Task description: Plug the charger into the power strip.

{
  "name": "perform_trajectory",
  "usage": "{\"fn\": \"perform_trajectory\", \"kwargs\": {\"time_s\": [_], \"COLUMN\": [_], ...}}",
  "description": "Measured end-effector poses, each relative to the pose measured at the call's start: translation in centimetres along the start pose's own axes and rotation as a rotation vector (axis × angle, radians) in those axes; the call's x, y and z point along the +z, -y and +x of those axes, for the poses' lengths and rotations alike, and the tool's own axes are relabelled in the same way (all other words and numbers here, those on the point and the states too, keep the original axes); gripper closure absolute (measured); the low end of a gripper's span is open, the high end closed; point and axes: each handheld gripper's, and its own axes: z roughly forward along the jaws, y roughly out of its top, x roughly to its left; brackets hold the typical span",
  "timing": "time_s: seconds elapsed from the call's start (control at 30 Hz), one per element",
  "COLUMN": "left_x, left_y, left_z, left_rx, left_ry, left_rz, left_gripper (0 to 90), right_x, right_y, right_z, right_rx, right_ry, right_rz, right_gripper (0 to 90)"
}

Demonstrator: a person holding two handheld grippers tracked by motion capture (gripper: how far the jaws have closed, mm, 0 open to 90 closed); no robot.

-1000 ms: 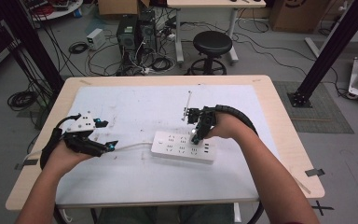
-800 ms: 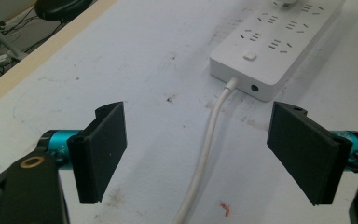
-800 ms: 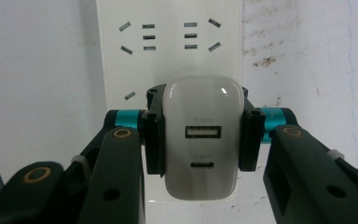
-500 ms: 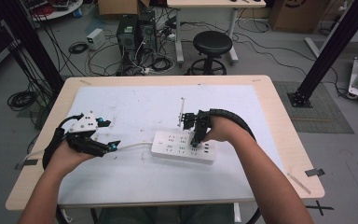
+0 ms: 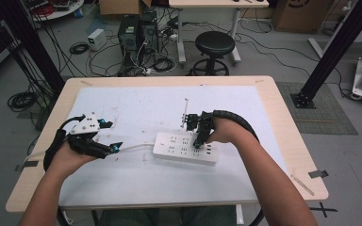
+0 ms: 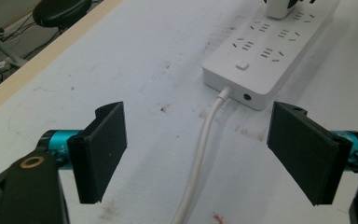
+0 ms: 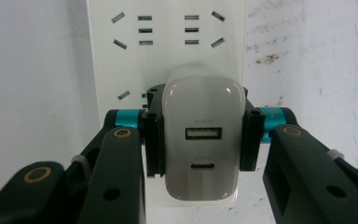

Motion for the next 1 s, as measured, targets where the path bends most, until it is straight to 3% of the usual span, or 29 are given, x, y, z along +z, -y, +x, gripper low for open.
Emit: {"fn": "perform_trajectory", "kwargs": {"time_s": [0.07, 0.1, 0.43, 0.8, 0.83, 0.87, 0.9, 0.97, 1.0], "left_x": [0.1, 0.2, 1.1, 0.5, 0.5, 0.3, 0.3, 0.1, 0.1], "left_y": [0.0, 0.0, -0.3, -0.5, -0.5, -0.6, -0.6, -0.7, -0.7], "left_z": [0.1, 0.1, -0.4, 0.0, 0.0, 0.2, 0.2, 0.4, 0.4], "left_rx": [-0.001, -0.006, 0.003, 0.016, 0.016, 0.018, 0.018, 0.004, 0.004], "left_ry": [-0.003, -0.001, 0.016, 0.015, 0.015, 0.011, 0.011, 0.003, 0.003], "left_rz": [0.008, 0.007, 0.000, 0.013, 0.013, 0.010, 0.010, -0.004, -0.004], "left_gripper": [19.9, 19.9, 19.9, 19.9, 19.9, 19.9, 19.9, 19.9, 19.9], "right_x": [0.0, 0.1, 0.6, 0.4, 0.3, 0.3, -0.4, -1.6, -1.6], "right_y": [-0.1, 0.0, -0.3, -0.4, -0.3, -0.3, 0.1, 1.0, 1.0], "right_z": [0.1, -0.4, -0.2, -0.1, -0.1, -0.1, -0.4, -0.4, -0.4], "right_rx": [-0.008, 0.003, 0.009, 0.009, 0.021, 0.021, 0.049, 0.092, 0.092], "right_ry": [0.008, -0.017, -0.008, 0.003, -0.016, -0.016, 0.001, -0.009, -0.009], "right_rz": [0.008, 0.002, 0.009, 0.020, 0.006, 0.006, -0.028, -0.107, -0.107], "right_gripper": [64.1, 64.1, 63.8, 62.7, 56.7, 56.7, 47.7, 44.8, 44.8]}}
